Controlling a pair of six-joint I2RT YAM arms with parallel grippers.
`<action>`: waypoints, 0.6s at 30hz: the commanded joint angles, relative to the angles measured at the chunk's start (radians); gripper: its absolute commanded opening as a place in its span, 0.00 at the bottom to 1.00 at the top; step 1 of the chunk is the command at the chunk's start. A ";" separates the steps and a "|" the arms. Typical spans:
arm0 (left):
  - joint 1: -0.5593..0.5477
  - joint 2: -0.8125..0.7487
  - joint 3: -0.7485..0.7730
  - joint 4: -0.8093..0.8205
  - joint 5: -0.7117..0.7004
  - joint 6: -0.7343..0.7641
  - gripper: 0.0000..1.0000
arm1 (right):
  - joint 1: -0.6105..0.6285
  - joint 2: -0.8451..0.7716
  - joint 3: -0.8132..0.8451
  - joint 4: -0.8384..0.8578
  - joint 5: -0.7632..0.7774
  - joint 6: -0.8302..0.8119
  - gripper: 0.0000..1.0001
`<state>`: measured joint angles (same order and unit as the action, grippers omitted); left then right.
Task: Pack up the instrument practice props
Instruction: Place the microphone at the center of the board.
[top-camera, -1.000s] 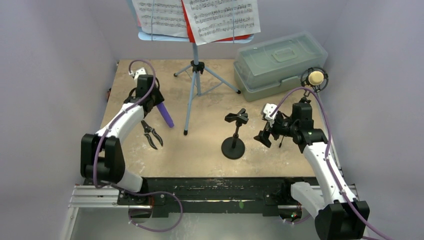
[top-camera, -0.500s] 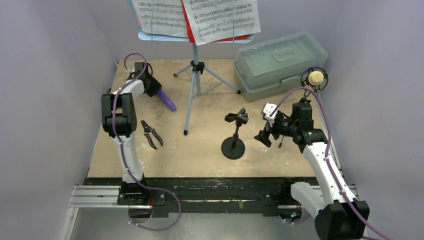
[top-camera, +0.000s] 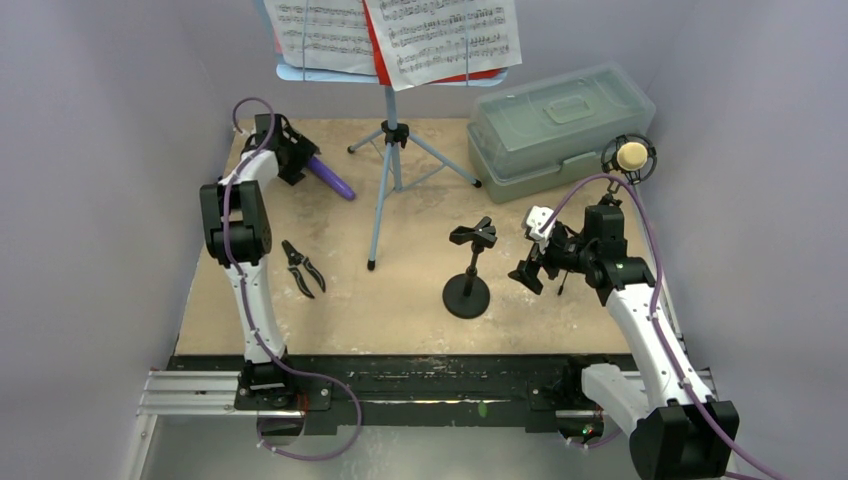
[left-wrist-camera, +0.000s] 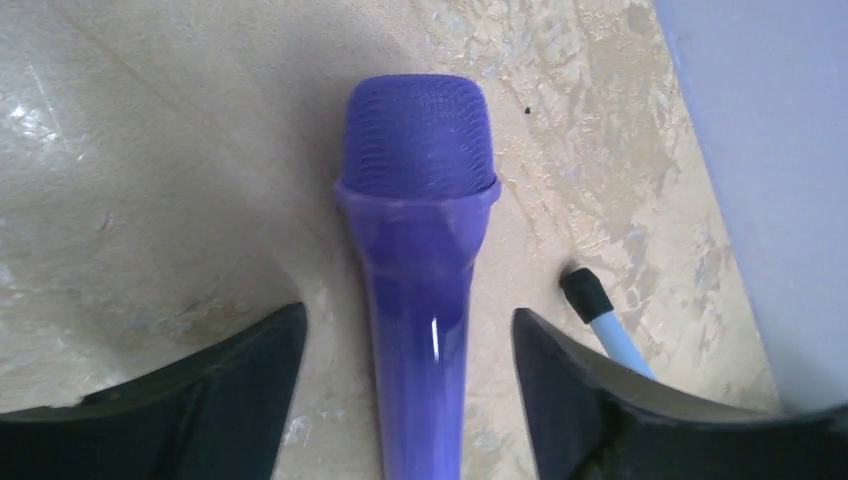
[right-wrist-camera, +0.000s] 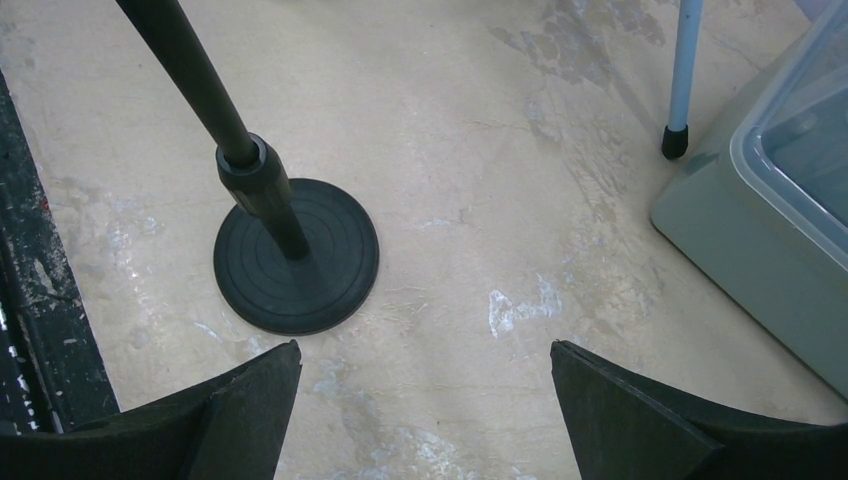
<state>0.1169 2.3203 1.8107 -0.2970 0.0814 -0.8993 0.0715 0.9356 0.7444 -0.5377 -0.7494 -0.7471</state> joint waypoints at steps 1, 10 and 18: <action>0.006 -0.076 -0.029 -0.098 -0.071 0.043 0.81 | -0.002 -0.007 0.004 0.021 0.011 0.006 0.99; 0.006 -0.455 -0.414 0.063 -0.075 0.163 0.92 | -0.007 -0.017 0.004 0.002 -0.012 -0.012 0.99; 0.007 -0.907 -0.895 0.437 0.230 0.376 1.00 | -0.036 -0.011 0.012 -0.047 -0.077 -0.062 0.99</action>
<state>0.1173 1.5936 1.0645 -0.0925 0.1543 -0.6403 0.0528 0.9352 0.7444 -0.5575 -0.7628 -0.7692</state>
